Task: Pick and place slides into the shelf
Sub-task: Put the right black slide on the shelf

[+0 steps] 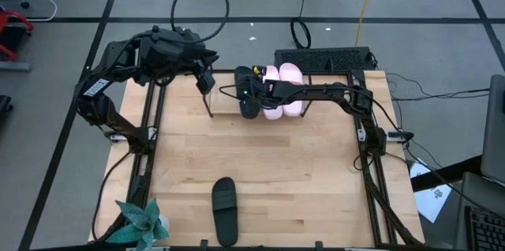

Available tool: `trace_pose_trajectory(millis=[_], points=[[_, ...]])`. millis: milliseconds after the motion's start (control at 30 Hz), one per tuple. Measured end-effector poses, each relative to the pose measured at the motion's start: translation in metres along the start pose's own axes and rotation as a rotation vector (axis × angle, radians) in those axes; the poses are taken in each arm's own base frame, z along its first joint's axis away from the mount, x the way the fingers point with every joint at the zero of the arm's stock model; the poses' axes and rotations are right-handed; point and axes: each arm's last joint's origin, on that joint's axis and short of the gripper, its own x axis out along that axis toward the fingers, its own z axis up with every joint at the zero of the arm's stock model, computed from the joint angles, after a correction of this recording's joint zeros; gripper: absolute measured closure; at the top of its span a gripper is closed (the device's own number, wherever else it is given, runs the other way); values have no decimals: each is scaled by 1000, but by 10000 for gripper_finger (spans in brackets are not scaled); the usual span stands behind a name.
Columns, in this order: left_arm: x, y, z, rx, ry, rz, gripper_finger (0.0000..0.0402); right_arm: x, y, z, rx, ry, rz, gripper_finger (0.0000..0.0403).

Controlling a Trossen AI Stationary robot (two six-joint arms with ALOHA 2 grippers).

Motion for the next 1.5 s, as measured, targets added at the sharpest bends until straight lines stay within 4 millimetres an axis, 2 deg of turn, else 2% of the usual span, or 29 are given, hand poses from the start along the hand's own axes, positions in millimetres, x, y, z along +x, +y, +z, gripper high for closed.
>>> trace_pose_trajectory(millis=[233, 1100, 1500], points=[[0, 0, 0, 1, 0, 0, 350, 0, 0, 0, 9, -9, 14, 393], [0, 0, -1, 6, 11, -1, 350, 1, 2, 0, 27, -30, 61, 289], [0, 0, -3, 8, 24, -1, 350, 1, 1, 3, 41, -74, 94, 277]])
